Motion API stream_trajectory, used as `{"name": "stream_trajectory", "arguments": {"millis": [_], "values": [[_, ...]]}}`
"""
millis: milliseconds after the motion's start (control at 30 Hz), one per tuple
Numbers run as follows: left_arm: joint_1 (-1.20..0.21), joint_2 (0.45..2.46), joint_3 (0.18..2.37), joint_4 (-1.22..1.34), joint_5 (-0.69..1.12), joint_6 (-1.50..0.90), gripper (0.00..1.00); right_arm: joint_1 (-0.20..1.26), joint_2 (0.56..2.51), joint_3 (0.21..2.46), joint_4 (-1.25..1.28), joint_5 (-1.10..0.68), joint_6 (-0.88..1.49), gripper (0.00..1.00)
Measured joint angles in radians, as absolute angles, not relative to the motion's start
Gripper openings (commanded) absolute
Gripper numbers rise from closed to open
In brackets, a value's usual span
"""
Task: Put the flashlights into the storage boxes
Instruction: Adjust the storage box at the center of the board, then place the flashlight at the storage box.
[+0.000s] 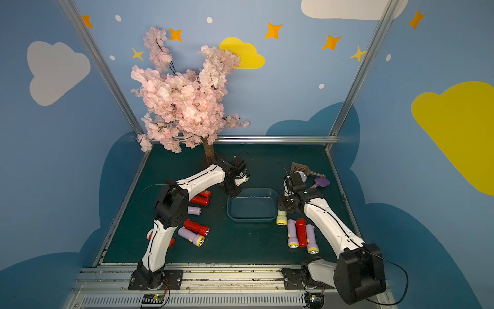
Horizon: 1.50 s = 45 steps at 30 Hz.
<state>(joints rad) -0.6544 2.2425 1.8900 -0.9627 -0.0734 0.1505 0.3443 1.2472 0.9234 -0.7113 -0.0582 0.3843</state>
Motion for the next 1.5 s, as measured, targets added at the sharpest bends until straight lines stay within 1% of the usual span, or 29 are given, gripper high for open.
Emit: {"name": "stream_trajectory", "arguments": {"millis": [67, 133, 167, 233, 300, 333, 367, 400, 467, 500, 533, 600, 833, 1033, 1300, 1500], "values": [[-0.656, 2.243, 1.890, -0.955, -0.066, 0.163, 0.34, 0.347, 1.250, 0.944, -0.716, -0.058, 0.384, 0.26], [-0.658, 2.243, 1.890, -0.948, -0.059, 0.173, 0.60, 0.349, 1.260, 0.968, -0.719, -0.058, 0.384, 0.26], [-0.659, 2.243, 1.890, -0.944, -0.056, 0.176, 0.63, 0.349, 1.266, 0.979, -0.719, -0.058, 0.384, 0.26], [-0.661, 2.243, 1.890, -0.937, -0.055, 0.175, 0.66, 0.352, 1.280, 0.998, -0.720, -0.059, 0.384, 0.26], [-0.662, 2.242, 1.890, -0.931, -0.055, 0.174, 0.72, 0.356, 1.293, 1.009, -0.720, -0.061, 0.384, 0.26], [-0.663, 2.240, 1.890, -0.928, -0.056, 0.172, 0.73, 0.360, 1.301, 1.015, -0.721, -0.063, 0.384, 0.26], [-0.663, 2.239, 1.890, -0.926, -0.059, 0.171, 0.77, 0.363, 1.308, 1.019, -0.720, -0.064, 0.384, 0.26], [-0.664, 2.235, 1.889, -0.922, -0.064, 0.168, 0.83, 0.367, 1.316, 1.025, -0.722, -0.065, 0.384, 0.26], [-0.664, 2.222, 1.882, -0.910, -0.084, 0.159, 0.85, 0.376, 1.333, 1.038, -0.722, -0.068, 0.384, 0.26], [-0.664, 2.210, 1.876, -0.903, -0.093, 0.152, 0.88, 0.380, 1.344, 1.046, -0.722, -0.070, 0.384, 0.26], [-0.664, 2.197, 1.870, -0.897, -0.103, 0.151, 0.93, 0.384, 1.353, 1.053, -0.721, -0.071, 0.385, 0.26], [-0.665, 2.162, 1.856, -0.880, -0.113, 0.145, 0.98, 0.390, 1.368, 1.065, -0.721, -0.073, 0.385, 0.26], [-0.669, 1.965, 1.748, -0.781, -0.152, 0.121, 0.99, 0.410, 1.427, 1.098, -0.714, -0.089, 0.397, 0.25], [-0.676, 1.667, 1.474, -0.610, -0.250, 0.058, 0.99, 0.462, 1.525, 1.172, -0.702, -0.100, 0.421, 0.25], [-0.684, 1.223, 1.010, -0.359, -0.305, -0.092, 0.99, 0.584, 1.697, 1.315, -0.677, -0.103, 0.458, 0.25], [-0.695, 0.998, 0.805, -0.280, -0.307, -0.211, 0.99, 0.670, 1.802, 1.382, -0.656, -0.099, 0.498, 0.24]]}}
